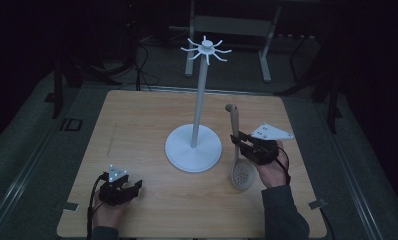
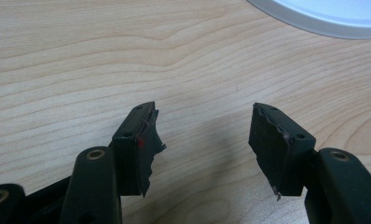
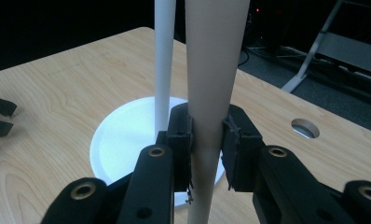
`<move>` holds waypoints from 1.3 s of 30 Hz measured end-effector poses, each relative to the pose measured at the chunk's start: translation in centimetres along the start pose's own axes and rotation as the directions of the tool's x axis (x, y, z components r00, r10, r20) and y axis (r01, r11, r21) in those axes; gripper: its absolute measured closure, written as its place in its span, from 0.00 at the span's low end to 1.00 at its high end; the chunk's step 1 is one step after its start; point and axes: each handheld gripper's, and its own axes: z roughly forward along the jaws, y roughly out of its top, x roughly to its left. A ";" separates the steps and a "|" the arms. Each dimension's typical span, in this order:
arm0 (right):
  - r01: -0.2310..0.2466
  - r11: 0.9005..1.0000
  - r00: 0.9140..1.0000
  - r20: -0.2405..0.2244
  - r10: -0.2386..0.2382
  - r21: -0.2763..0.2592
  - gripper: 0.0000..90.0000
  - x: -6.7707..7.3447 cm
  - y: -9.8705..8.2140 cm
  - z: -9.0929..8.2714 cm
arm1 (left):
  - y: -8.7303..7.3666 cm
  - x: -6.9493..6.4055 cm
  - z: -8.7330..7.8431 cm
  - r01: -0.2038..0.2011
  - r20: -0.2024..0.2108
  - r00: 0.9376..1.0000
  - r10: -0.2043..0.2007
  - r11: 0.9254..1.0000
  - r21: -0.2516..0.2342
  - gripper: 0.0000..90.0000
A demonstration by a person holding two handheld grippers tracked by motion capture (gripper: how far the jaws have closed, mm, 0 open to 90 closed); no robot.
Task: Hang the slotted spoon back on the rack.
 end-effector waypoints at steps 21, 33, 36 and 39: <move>0.018 0.998 1.000 -0.001 -0.018 -0.063 0.83 0.8 1.2 0.1 | 0.0 0.0 0.0 0.000 0.001 1.000 0.000 1.000 -0.003 0.47; 0.025 0.996 1.000 -0.008 -0.025 -0.087 0.83 1.2 2.1 0.2 | 0.0 0.1 0.0 -0.001 0.001 1.000 0.001 1.000 -0.002 0.47; 0.022 0.996 1.000 -0.009 -0.023 -0.090 0.83 1.3 2.3 0.2 | 0.0 0.1 0.0 -0.001 0.000 1.000 0.001 1.000 -0.002 0.47; 0.023 0.995 1.000 -0.011 -0.025 -0.097 0.83 1.3 2.5 0.2 | 0.0 0.1 0.0 -0.001 0.001 1.000 0.001 1.000 -0.002 0.47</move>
